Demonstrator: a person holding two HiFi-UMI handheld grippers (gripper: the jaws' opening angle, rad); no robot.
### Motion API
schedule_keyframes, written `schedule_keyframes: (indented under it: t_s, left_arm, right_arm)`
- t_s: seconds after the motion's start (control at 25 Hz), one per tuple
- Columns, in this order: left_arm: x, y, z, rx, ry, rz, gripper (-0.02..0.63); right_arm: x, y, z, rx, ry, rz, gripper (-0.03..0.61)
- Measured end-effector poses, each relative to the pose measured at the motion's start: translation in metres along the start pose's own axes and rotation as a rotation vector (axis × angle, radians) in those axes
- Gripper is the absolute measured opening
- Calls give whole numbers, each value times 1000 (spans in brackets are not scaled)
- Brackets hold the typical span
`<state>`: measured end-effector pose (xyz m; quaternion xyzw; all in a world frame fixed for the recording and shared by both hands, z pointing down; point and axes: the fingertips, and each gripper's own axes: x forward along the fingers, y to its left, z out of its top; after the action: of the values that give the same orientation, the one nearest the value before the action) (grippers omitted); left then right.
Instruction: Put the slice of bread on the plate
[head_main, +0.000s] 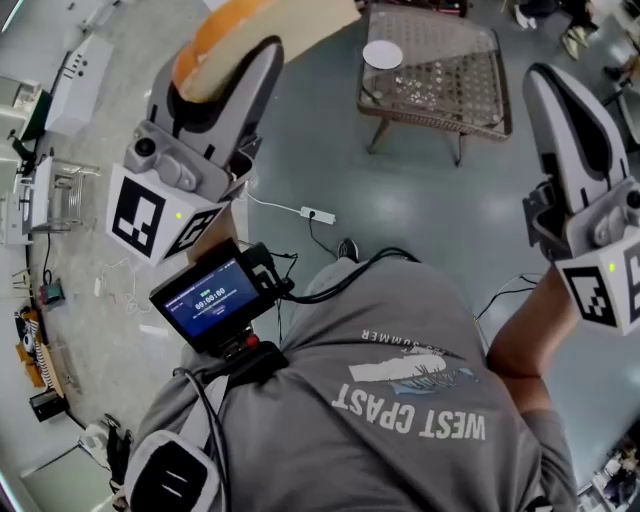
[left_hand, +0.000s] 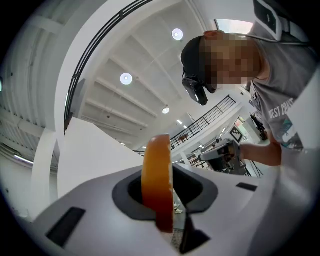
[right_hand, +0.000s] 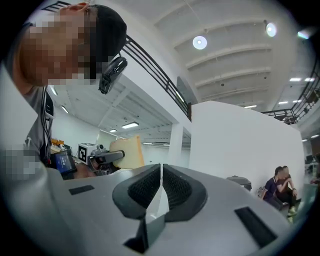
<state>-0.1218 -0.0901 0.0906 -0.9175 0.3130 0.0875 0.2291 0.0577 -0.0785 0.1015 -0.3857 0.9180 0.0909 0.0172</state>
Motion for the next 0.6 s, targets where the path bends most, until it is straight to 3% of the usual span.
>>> schedule_keyframes:
  t_s: [0.6]
  left_arm:
    - [-3,8,-12,-17,40,30,100]
  right_arm:
    - [14,-3,-10,29,19,21,8]
